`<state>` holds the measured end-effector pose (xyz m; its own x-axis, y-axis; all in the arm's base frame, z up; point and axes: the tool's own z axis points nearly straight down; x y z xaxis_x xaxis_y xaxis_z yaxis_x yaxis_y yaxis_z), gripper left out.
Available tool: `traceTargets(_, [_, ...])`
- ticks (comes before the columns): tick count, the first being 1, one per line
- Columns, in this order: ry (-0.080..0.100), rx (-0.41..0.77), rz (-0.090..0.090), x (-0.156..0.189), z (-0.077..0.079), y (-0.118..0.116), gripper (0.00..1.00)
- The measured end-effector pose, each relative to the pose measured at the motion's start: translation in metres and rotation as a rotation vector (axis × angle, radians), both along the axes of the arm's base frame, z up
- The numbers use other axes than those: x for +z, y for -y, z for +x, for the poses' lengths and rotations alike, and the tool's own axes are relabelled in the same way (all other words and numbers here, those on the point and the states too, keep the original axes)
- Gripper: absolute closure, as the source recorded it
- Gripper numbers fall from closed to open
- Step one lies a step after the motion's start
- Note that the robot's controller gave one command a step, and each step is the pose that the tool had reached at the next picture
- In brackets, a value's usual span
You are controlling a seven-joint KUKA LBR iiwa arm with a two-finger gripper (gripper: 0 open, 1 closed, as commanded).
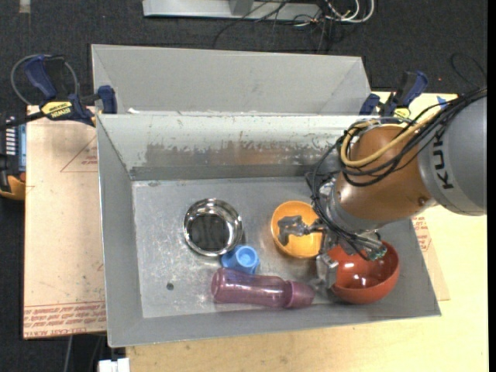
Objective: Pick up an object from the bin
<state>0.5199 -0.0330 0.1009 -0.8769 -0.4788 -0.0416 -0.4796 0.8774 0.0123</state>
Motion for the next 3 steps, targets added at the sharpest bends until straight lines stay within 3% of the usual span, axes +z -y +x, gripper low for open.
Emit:
traceTargets(1, [-0.022, -0.744, -0.007, -0.027, 0.041, 0.025, 0.00])
traceTargets(2, [0.003, -0.195, 0.009, -0.029, -0.036, 0.017, 1.00])
traceTargets(3, [0.004, -0.195, 0.009, -0.029, -0.036, 0.017, 1.00])
